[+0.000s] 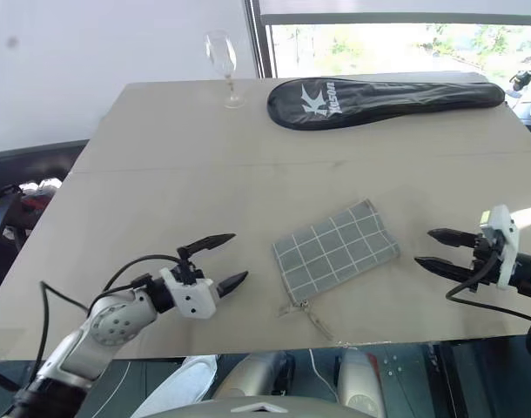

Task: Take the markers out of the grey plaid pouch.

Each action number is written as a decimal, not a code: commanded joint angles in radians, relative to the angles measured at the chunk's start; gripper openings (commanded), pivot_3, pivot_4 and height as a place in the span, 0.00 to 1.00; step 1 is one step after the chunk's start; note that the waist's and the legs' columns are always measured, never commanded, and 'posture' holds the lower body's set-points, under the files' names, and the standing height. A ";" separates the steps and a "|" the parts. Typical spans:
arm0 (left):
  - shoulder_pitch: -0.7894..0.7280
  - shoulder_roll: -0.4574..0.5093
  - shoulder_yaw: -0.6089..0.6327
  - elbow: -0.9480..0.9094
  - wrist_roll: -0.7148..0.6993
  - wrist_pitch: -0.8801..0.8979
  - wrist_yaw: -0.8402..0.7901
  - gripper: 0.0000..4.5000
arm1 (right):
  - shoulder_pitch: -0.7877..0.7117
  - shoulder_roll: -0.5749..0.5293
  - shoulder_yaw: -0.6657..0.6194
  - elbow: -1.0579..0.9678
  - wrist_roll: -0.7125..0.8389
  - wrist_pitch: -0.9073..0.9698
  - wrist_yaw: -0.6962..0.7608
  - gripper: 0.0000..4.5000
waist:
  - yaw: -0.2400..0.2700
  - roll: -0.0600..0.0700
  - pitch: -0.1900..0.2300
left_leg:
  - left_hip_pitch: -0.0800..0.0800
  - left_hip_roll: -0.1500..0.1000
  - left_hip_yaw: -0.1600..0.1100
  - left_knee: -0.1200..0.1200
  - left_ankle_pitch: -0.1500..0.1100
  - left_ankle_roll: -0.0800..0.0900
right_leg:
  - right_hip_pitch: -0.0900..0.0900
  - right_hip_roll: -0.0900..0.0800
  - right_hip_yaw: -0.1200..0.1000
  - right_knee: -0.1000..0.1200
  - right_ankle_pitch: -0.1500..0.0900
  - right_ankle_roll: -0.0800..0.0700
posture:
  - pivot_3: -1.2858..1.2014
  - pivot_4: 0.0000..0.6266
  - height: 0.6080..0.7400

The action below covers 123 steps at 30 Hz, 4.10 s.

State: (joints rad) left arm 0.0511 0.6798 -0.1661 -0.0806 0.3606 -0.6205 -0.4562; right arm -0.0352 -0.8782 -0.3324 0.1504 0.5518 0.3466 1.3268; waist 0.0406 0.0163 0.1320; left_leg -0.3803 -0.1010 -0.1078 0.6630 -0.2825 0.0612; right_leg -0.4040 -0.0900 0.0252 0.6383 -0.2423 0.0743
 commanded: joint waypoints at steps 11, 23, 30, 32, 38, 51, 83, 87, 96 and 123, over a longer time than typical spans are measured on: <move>-0.281 -0.032 -0.275 0.229 -0.080 -0.267 -0.211 0.99 | 0.095 -0.030 -0.131 -0.141 0.049 0.038 -0.035 0.93 | -0.003 -0.001 0.001 | -0.001 0.000 0.000 0.000 0.001 0.000 | -0.001 0.001 0.000 0.000 0.000 0.000 | 0.52 0.24 1.00; -0.466 -0.149 -0.309 0.498 0.180 -0.412 0.000 0.29 | 0.143 -0.010 -0.149 -0.239 0.071 0.047 -0.089 0.93 | 0.003 -0.002 0.001 | 0.000 0.000 0.000 0.004 0.001 0.000 | 0.001 0.001 -0.001 0.003 0.000 0.001 | 0.52 0.24 1.00; -0.462 -0.162 -0.285 0.498 0.202 -0.354 0.063 0.01 | 0.144 0.098 -0.022 -0.461 0.210 0.189 -0.161 0.93 | 0.008 0.001 -0.003 | 0.004 0.000 -0.004 0.005 -0.001 0.004 | 0.007 0.001 -0.004 0.003 0.000 0.001 | 0.52 0.24 1.00; -0.460 -0.165 -0.281 0.492 0.207 -0.343 0.074 0.01 | 0.147 0.122 0.044 -0.516 0.196 0.225 -0.209 0.93 | 0.011 0.003 -0.004 | 0.004 -0.001 -0.004 0.006 -0.001 0.004 | 0.007 0.000 -0.005 0.003 0.000 0.001 | 0.52 0.24 1.00; -0.449 -0.171 -0.281 0.461 0.213 -0.313 0.093 0.01 | 0.169 0.151 0.185 -0.641 0.240 0.377 -0.318 0.93 | 0.023 0.002 -0.006 | 0.004 -0.002 -0.006 0.007 -0.001 0.003 | 0.008 0.000 -0.006 0.003 0.000 0.001 | 0.52 0.24 1.00; -0.464 -0.179 -0.303 0.458 0.265 -0.324 0.129 0.01 | 0.068 0.292 0.303 -0.713 0.439 0.645 -0.560 0.93 | 0.028 0.000 -0.006 | 0.003 -0.002 -0.009 0.007 -0.001 0.003 | 0.008 0.000 -0.009 0.003 0.000 0.001 | 0.52 0.24 1.00; -0.440 -0.157 -0.303 0.426 0.264 -0.312 0.162 0.00 | -0.032 0.096 -0.059 -0.189 0.158 0.381 -0.635 0.02 | 0.026 0.000 -0.006 | 0.003 -0.003 -0.008 0.006 0.001 0.001 | 0.008 0.001 -0.011 0.003 0.000 0.001 | 0.52 0.24 1.00; -0.439 -0.153 -0.302 0.425 0.259 -0.311 0.160 0.00 | -0.059 0.090 -0.095 -0.131 0.131 0.360 -0.640 0.02 | 0.025 0.000 -0.006 | 0.002 -0.003 -0.008 0.006 0.001 0.001 | 0.008 0.001 -0.010 0.003 0.000 0.001 | 0.52 0.24 1.00; -0.443 -0.171 -0.307 0.420 0.212 -0.294 0.134 0.00 | 0.085 0.086 -0.037 -0.397 0.216 0.472 -0.549 0.73 | 0.025 0.001 -0.006 | 0.001 -0.002 -0.008 0.005 -0.001 0.003 | 0.006 0.000 -0.008 0.002 0.000 0.001 | 0.52 0.24 1.00; -0.436 -0.184 -0.300 0.376 0.170 -0.268 0.104 0.00 | -0.085 0.212 0.141 -0.319 0.133 0.397 -0.515 0.01 | 0.025 -0.002 -0.004 | 0.001 -0.002 -0.009 0.006 0.001 0.000 | 0.006 0.000 -0.009 0.002 0.000 0.001 | 0.52 0.24 1.00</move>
State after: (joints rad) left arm -0.3973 0.4977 -0.4616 0.2893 0.5243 -0.9182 -0.3399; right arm -0.1022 -0.6650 -0.1931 -0.1636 0.7022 0.7765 0.8055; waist 0.0655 0.0143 0.1282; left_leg -0.3796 -0.1031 -0.1166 0.6687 -0.2814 0.0614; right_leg -0.3982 -0.0898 0.0160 0.6400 -0.2425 0.0750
